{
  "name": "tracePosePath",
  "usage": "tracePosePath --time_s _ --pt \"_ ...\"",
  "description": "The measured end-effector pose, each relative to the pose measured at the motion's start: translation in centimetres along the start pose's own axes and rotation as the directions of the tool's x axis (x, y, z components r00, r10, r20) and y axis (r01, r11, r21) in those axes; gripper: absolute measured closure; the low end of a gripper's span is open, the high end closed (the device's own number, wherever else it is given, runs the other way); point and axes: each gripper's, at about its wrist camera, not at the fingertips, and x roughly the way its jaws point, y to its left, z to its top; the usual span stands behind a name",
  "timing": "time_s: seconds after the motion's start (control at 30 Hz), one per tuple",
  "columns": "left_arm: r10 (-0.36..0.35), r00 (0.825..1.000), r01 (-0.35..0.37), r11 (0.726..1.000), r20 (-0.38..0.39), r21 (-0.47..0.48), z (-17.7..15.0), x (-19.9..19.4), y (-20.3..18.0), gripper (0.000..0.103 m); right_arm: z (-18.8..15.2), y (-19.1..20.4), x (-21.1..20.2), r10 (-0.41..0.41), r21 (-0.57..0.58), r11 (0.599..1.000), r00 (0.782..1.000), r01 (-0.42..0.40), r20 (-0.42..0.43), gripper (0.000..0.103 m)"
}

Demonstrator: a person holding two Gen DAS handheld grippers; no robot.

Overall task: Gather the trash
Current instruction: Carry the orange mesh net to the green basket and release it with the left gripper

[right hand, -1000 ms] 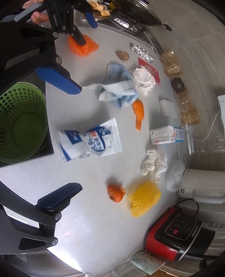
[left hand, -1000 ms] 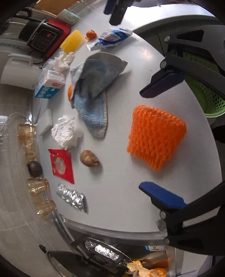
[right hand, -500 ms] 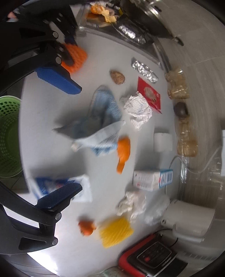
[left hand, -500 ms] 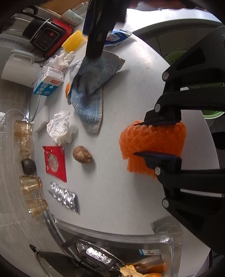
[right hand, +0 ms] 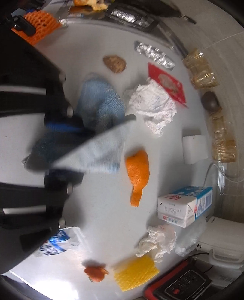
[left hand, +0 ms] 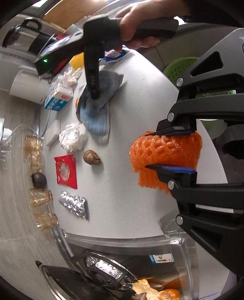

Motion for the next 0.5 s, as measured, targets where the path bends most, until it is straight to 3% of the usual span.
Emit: tracePosePath --time_s 0.27,0.5 --pt "-0.049 0.999 0.049 0.996 -0.004 0.072 -0.5 -1.7 -1.5 0.079 -3.6 -0.1 -7.1 0.034 -0.006 0.999 0.996 -0.034 0.087 0.088" --pt "-0.137 0.99 0.142 0.978 -0.04 0.155 -1.4 -3.4 -6.8 0.079 -8.2 -2.8 -15.1 0.035 -0.011 0.999 0.988 -0.034 0.151 0.088"
